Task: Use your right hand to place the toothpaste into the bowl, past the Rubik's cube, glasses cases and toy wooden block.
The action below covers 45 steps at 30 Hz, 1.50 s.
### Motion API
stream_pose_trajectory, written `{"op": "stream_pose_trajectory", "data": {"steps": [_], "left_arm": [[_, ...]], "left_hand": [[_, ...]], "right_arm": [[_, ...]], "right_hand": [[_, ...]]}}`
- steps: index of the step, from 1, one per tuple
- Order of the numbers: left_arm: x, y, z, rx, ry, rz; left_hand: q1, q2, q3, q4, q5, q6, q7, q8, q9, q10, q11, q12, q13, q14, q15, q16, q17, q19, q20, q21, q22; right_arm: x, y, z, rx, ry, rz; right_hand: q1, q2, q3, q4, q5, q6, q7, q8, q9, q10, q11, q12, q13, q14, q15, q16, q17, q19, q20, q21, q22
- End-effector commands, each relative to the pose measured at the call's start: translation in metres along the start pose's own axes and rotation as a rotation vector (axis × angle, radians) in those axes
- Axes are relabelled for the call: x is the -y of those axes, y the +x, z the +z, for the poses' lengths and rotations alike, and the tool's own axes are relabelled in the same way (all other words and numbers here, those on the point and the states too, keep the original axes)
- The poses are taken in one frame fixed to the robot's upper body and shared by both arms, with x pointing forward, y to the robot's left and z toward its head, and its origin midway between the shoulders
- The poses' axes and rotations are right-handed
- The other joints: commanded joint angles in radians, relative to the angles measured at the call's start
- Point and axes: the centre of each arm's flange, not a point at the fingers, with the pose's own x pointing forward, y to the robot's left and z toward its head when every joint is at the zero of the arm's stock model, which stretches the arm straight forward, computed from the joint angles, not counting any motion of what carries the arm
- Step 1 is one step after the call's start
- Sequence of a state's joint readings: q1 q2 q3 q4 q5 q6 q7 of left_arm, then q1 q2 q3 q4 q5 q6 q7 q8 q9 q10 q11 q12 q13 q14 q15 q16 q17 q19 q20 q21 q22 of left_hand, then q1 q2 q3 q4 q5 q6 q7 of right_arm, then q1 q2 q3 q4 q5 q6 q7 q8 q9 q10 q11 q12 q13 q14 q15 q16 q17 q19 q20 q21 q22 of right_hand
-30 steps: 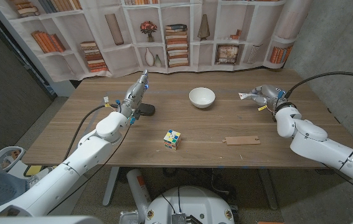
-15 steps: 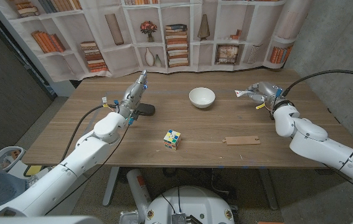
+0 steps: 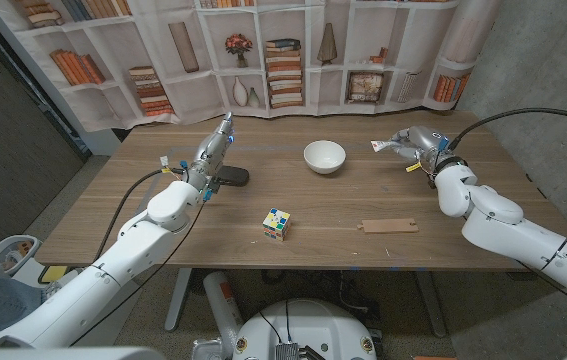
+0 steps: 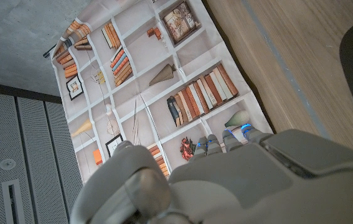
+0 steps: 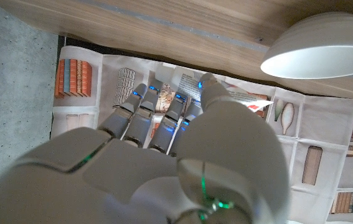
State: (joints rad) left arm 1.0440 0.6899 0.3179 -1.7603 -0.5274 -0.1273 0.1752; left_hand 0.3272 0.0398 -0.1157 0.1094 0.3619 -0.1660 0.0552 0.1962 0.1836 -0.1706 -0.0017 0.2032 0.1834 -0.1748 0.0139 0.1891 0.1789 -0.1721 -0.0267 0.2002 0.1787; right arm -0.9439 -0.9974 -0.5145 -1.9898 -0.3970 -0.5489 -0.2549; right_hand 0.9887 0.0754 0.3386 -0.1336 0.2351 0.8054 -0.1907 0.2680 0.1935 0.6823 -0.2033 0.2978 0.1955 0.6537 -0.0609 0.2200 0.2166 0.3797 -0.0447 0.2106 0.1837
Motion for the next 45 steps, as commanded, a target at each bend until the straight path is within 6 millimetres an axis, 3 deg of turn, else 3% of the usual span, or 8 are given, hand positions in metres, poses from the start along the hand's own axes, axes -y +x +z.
{"op": "stream_pose_trajectory", "data": {"steps": [1,45], "left_arm": [[-0.003,-0.001,0.001,0.014,-0.006,-0.001],[-0.017,-0.006,0.011,0.030,0.003,0.004]], "left_hand": [[0.002,0.007,-0.008,-0.002,0.004,0.002,-0.001,0.001,0.003,-0.009,-0.003,-0.001,0.002,-0.059,0.000,-0.001,0.003,-0.187,-0.003,0.000,0.005],[0.006,0.012,-0.019,-0.002,0.004,0.004,-0.003,0.002,0.003,-0.008,-0.002,-0.001,0.002,-0.059,0.000,-0.001,0.003,-0.188,-0.002,0.001,0.005]], "right_arm": [[0.003,0.001,0.014,0.030,0.005,-0.011],[0.004,0.015,0.069,0.149,-0.006,-0.039]], "right_hand": [[0.007,0.007,0.007,-0.002,-0.002,0.007,0.004,-0.004,0.004,0.001,-0.001,-0.002,-0.001,0.003,-0.153,-0.003,0.002,0.000,-0.066,-0.002,0.001],[0.012,0.010,0.013,-0.004,-0.014,0.018,0.002,-0.010,0.005,0.015,-0.001,-0.005,-0.001,0.018,-0.154,-0.004,0.003,0.004,-0.064,-0.002,0.001]]}}
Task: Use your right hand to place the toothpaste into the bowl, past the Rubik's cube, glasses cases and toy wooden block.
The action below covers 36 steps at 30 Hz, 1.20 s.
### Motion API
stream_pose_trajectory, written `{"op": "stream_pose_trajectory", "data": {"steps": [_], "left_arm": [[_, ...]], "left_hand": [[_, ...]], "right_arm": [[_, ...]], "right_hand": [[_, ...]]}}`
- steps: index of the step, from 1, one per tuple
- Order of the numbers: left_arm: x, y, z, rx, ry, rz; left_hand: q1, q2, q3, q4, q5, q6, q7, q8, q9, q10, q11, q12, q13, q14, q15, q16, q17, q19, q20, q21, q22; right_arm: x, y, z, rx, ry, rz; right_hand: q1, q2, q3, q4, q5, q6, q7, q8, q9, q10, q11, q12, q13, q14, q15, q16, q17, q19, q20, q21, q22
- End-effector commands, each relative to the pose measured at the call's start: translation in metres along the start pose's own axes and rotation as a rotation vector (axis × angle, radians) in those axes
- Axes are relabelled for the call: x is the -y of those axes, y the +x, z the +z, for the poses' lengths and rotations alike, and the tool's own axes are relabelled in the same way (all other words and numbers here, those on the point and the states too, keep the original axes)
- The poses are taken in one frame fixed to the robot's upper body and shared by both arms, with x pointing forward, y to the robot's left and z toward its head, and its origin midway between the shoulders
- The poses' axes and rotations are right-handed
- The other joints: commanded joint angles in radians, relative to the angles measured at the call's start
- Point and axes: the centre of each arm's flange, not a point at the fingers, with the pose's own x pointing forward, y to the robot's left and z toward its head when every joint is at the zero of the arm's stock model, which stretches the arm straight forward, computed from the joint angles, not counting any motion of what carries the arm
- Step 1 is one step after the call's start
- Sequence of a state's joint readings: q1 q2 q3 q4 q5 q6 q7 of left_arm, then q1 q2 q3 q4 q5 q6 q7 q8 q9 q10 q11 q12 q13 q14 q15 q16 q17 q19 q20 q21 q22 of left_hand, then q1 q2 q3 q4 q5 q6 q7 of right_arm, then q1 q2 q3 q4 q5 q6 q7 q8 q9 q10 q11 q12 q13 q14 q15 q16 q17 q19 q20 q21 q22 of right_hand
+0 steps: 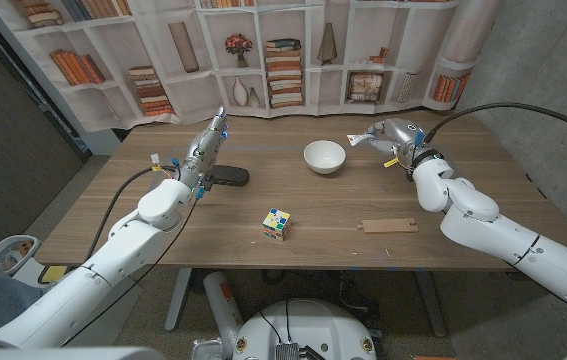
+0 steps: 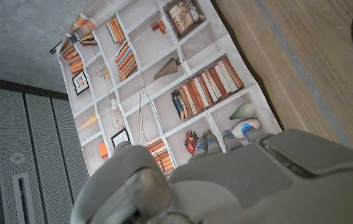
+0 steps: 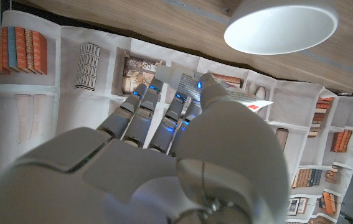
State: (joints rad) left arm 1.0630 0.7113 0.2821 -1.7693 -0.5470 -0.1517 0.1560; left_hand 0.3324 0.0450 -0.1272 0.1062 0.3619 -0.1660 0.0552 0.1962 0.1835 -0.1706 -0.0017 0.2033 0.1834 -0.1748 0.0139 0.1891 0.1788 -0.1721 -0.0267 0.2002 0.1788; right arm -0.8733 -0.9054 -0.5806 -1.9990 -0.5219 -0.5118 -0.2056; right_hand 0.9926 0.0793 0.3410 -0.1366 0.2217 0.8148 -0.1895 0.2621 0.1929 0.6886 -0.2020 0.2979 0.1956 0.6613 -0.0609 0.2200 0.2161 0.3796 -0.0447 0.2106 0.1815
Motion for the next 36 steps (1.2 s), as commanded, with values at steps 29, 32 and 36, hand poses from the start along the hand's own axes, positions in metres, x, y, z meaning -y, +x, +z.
{"op": "stream_pose_trajectory", "data": {"steps": [29,32,36], "left_arm": [[-0.011,-0.011,0.000,0.017,-0.008,0.034],[-0.011,-0.011,-0.001,0.016,-0.012,0.033],[-0.011,-0.011,0.000,0.021,-0.009,0.034]], "left_hand": [[0.003,0.010,-0.015,0.001,0.004,0.006,-0.002,0.002,0.003,-0.007,-0.004,-0.001,0.002,-0.059,0.000,-0.001,0.003,-0.188,-0.001,0.001,0.005],[0.003,0.010,-0.015,0.001,0.004,0.006,-0.002,0.002,0.003,-0.008,-0.004,-0.001,0.002,-0.058,0.001,-0.001,0.003,-0.188,0.000,0.001,0.005],[0.004,0.011,-0.016,0.001,0.004,0.006,-0.003,0.002,0.003,-0.007,-0.004,-0.001,0.002,-0.058,-0.001,-0.001,0.003,-0.188,0.000,0.001,0.005]], "right_arm": [[-0.007,0.031,0.053,0.139,0.013,0.003],[-0.008,0.032,0.055,0.142,0.011,0.003],[-0.008,0.034,0.059,0.148,0.012,0.003]], "right_hand": [[0.008,0.007,0.012,0.000,-0.008,0.009,0.005,-0.010,0.006,0.013,-0.002,-0.009,-0.001,0.013,-0.152,-0.006,0.005,0.004,-0.063,-0.003,0.003],[0.008,0.008,0.012,-0.001,-0.008,0.010,0.005,-0.010,0.006,0.013,-0.002,-0.009,-0.001,0.014,-0.154,-0.005,0.006,0.004,-0.063,-0.003,0.003],[0.008,0.008,0.012,-0.001,-0.009,0.008,0.004,-0.012,0.007,0.013,-0.002,-0.010,-0.001,0.015,-0.153,-0.005,0.007,0.005,-0.064,-0.003,0.003]]}}
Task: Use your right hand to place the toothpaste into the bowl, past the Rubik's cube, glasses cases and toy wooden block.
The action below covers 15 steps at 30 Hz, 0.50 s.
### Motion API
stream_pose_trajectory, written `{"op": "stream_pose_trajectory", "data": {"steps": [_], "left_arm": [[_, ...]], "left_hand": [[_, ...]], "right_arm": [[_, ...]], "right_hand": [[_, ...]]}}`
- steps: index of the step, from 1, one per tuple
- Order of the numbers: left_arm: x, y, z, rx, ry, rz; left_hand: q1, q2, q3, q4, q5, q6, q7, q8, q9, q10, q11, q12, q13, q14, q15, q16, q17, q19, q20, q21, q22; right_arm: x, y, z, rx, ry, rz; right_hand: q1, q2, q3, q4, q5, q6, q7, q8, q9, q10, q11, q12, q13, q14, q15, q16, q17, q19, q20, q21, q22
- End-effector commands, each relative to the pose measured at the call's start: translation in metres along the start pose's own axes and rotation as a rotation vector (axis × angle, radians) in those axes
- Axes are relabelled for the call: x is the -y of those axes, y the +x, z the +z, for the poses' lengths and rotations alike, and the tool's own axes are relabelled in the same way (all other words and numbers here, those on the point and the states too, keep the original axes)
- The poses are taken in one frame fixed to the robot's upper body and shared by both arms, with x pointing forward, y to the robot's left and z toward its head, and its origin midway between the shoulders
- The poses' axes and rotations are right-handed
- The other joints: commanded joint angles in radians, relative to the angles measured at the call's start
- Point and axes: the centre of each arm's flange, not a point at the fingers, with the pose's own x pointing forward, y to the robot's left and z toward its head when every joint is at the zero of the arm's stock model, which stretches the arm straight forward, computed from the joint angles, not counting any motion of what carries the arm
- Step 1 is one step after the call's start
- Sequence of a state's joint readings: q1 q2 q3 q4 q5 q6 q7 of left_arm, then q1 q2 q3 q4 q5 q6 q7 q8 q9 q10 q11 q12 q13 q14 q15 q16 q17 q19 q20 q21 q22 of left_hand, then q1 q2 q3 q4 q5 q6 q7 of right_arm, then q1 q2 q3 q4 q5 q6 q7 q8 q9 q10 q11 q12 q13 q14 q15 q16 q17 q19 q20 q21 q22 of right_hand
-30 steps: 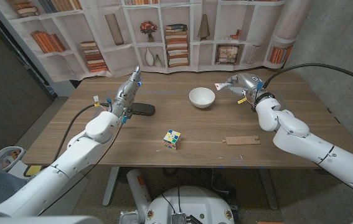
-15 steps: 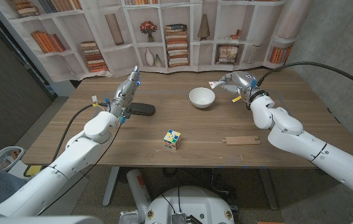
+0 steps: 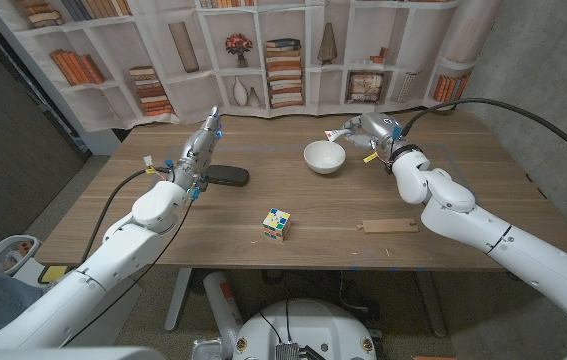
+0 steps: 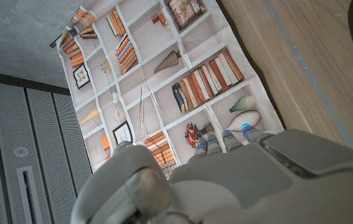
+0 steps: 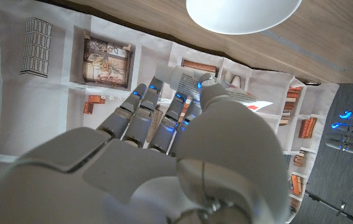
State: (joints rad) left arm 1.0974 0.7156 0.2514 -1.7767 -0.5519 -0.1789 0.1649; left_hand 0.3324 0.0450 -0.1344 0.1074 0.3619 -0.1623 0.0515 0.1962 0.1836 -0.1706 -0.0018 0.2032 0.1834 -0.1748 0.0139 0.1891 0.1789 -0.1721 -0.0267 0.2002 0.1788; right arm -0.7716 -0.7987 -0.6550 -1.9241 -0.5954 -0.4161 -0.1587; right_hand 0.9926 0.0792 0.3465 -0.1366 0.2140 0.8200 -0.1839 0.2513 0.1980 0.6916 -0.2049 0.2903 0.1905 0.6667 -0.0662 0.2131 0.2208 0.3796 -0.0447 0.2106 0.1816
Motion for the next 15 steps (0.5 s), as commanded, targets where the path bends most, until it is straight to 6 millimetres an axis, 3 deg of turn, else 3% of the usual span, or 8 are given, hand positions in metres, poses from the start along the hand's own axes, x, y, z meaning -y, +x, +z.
{"op": "stream_pose_trajectory", "data": {"steps": [1,15], "left_arm": [[-0.0013,-0.0022,-0.0007,0.007,-0.006,0.007],[-0.0014,-0.0054,0.0017,-0.001,0.005,0.006]], "left_hand": [[0.004,0.011,-0.009,-0.001,0.004,0.002,0.001,0.002,0.003,-0.007,-0.004,-0.001,0.002,-0.058,-0.001,-0.001,0.003,-0.189,0.000,0.001,0.005],[0.005,0.012,-0.013,0.000,0.004,0.003,0.002,0.002,0.003,-0.007,-0.004,-0.001,0.002,-0.058,0.001,-0.001,0.003,-0.189,0.002,0.001,0.005]], "right_arm": [[-0.0029,0.0088,0.0114,0.029,-0.001,0.005],[-0.0105,0.0172,0.0210,0.059,0.001,0.023]], "right_hand": [[0.009,0.008,0.006,-0.001,-0.002,0.003,-0.001,-0.001,0.002,0.010,0.001,-0.003,0.004,0.009,-0.149,0.002,0.002,0.004,-0.063,-0.003,0.003],[0.008,0.008,0.007,-0.001,-0.004,0.004,0.002,-0.003,0.002,0.011,0.002,-0.005,0.004,0.010,-0.148,0.001,0.003,0.005,-0.064,-0.003,0.003]]}}
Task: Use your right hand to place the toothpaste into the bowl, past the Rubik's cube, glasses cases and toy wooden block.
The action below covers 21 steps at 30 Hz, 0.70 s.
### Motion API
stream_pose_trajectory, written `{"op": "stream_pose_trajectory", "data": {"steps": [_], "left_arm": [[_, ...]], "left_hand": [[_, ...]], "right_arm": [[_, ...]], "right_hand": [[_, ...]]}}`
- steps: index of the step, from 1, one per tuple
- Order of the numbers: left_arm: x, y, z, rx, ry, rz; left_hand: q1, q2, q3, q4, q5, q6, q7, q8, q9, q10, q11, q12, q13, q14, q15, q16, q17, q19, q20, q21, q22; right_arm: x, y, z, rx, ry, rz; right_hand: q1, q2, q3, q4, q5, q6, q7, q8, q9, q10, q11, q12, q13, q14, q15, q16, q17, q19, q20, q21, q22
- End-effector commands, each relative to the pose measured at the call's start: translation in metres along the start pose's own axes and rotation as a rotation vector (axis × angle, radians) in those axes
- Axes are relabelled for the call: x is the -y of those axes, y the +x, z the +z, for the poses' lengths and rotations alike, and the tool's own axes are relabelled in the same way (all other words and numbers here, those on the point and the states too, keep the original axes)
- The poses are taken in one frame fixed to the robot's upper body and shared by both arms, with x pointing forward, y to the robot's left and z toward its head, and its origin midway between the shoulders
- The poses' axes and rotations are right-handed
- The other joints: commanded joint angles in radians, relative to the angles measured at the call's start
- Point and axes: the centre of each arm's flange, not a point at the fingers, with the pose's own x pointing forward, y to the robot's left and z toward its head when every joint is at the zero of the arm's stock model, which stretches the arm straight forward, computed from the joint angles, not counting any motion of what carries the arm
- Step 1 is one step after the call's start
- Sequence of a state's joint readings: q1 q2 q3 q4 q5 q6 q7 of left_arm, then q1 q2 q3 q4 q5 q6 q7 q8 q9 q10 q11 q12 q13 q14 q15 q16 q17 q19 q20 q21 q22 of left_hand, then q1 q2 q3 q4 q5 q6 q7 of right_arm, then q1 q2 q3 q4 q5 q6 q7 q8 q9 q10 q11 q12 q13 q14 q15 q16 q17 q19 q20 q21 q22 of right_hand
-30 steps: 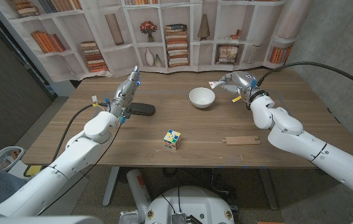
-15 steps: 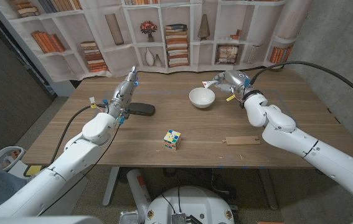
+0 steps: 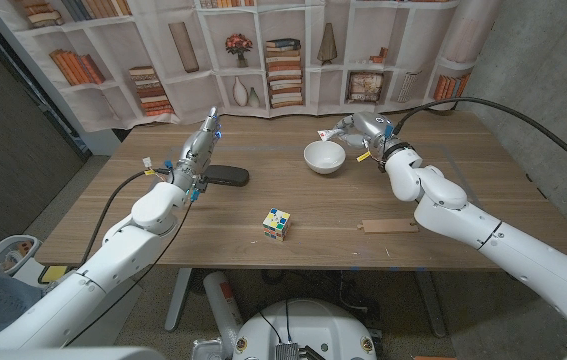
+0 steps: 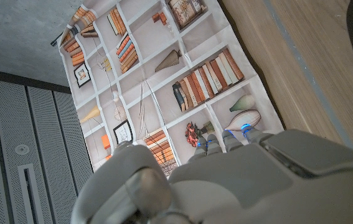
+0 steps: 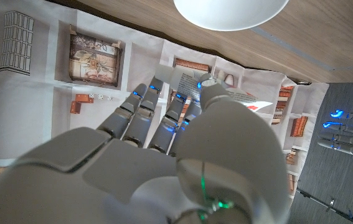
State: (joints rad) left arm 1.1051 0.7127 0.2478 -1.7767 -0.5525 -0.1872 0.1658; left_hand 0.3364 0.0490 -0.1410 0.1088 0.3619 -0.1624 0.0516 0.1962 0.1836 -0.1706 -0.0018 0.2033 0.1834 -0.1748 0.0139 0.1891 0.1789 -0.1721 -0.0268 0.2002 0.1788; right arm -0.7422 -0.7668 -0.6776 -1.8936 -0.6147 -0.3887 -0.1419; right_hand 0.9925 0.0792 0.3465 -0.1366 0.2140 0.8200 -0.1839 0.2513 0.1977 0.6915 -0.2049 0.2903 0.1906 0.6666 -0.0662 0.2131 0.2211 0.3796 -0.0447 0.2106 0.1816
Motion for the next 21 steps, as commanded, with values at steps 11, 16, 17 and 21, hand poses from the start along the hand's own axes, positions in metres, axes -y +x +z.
{"op": "stream_pose_trajectory", "data": {"steps": [11,16,17,21], "left_arm": [[-0.006,-0.006,0.002,-0.009,0.008,0.006],[-0.007,-0.006,0.000,-0.007,0.005,0.008],[-0.007,-0.006,0.000,-0.006,0.005,0.010],[-0.008,-0.007,-0.002,-0.005,-0.003,0.019]], "left_hand": [[0.002,0.009,-0.009,-0.002,0.004,0.003,0.001,0.001,0.003,-0.007,-0.003,-0.001,0.002,-0.057,-0.001,-0.001,0.003,-0.190,0.003,0.001,0.005],[0.002,0.010,-0.010,-0.002,0.004,0.003,0.001,0.001,0.003,-0.007,-0.003,-0.001,0.002,-0.059,0.000,-0.001,0.003,-0.190,0.002,0.001,0.005],[0.002,0.010,-0.010,-0.002,0.004,0.002,0.002,0.001,0.003,-0.007,-0.003,-0.001,0.002,-0.059,0.000,-0.001,0.003,-0.190,0.003,0.001,0.005],[0.003,0.010,-0.011,-0.002,0.004,0.002,0.002,0.001,0.003,-0.007,-0.004,-0.001,0.002,-0.059,0.001,-0.001,0.003,-0.189,0.003,0.001,0.005]], "right_arm": [[-0.017,0.019,0.021,0.050,-0.003,0.035],[-0.021,0.023,0.023,0.052,-0.006,0.044],[-0.022,0.024,0.023,0.050,-0.007,0.045],[-0.027,0.028,0.024,0.049,-0.011,0.053]], "right_hand": [[0.009,0.008,0.008,-0.002,-0.006,0.007,0.001,-0.005,0.002,0.012,0.002,-0.007,0.003,0.014,-0.149,0.002,0.003,0.005,-0.064,-0.003,0.003],[0.010,0.009,0.008,-0.001,-0.007,0.007,0.001,-0.005,0.002,0.012,0.001,-0.008,0.003,0.016,-0.149,0.003,0.003,0.005,-0.064,-0.003,0.003],[0.010,0.009,0.008,-0.002,-0.007,0.008,0.001,-0.005,0.002,0.012,0.002,-0.008,0.003,0.016,-0.149,0.002,0.003,0.005,-0.063,-0.004,0.003],[0.010,0.010,0.008,-0.001,-0.007,0.008,0.000,-0.006,0.002,0.013,0.002,-0.008,0.003,0.017,-0.149,0.003,0.004,0.005,-0.063,-0.003,0.003]]}}
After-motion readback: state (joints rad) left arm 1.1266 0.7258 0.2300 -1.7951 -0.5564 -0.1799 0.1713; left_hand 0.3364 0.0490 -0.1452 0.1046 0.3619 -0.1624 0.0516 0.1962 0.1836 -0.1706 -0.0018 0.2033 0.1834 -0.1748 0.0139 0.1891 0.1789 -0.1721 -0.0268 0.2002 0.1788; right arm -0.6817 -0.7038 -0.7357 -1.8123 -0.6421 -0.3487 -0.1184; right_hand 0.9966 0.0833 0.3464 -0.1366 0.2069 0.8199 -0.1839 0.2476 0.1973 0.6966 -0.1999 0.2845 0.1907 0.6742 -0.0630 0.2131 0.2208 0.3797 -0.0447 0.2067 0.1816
